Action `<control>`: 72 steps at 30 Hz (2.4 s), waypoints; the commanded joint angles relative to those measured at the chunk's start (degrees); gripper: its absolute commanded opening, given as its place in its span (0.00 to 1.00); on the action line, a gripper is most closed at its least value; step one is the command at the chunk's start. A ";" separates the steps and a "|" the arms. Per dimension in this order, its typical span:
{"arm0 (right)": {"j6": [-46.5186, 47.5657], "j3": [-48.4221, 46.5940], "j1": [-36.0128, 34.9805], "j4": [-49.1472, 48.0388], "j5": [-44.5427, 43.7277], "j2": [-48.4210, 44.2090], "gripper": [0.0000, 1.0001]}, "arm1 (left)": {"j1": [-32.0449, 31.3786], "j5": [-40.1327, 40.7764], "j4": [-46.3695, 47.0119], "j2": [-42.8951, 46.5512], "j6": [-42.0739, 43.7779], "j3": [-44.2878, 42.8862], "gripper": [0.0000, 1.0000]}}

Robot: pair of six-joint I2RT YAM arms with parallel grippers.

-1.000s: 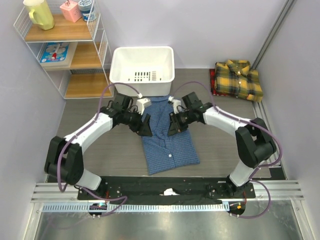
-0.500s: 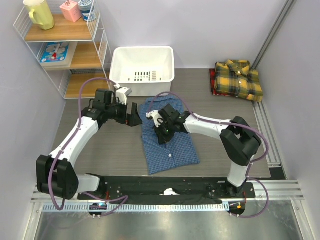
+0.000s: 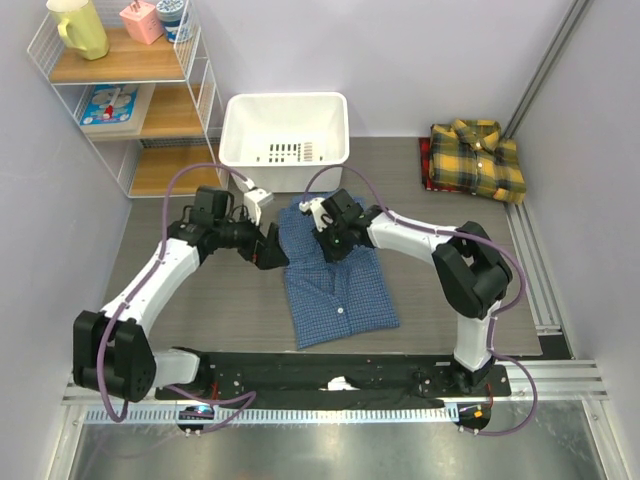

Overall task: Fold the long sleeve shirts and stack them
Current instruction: Fold the shirt

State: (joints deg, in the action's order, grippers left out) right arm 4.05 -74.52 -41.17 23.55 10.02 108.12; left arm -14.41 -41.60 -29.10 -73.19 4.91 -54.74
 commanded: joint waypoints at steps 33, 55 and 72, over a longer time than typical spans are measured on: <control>-15.92 7.99 19.90 -4.57 24.78 -14.86 0.33 | -17.14 -1.64 -3.14 -32.63 35.34 -17.59 0.41; -15.04 6.76 24.64 -2.81 26.19 -13.46 0.34 | -20.04 2.84 -7.37 -36.50 35.08 -21.37 0.49; -15.48 6.85 24.73 -2.46 27.15 -12.40 0.34 | -19.77 -1.01 -11.33 -35.54 39.13 -21.64 0.26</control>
State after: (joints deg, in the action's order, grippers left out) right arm -11.35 -66.04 -16.73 21.50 35.97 96.25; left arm -34.26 -38.94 -39.00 -112.38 41.10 -77.65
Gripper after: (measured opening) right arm 0.337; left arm 0.283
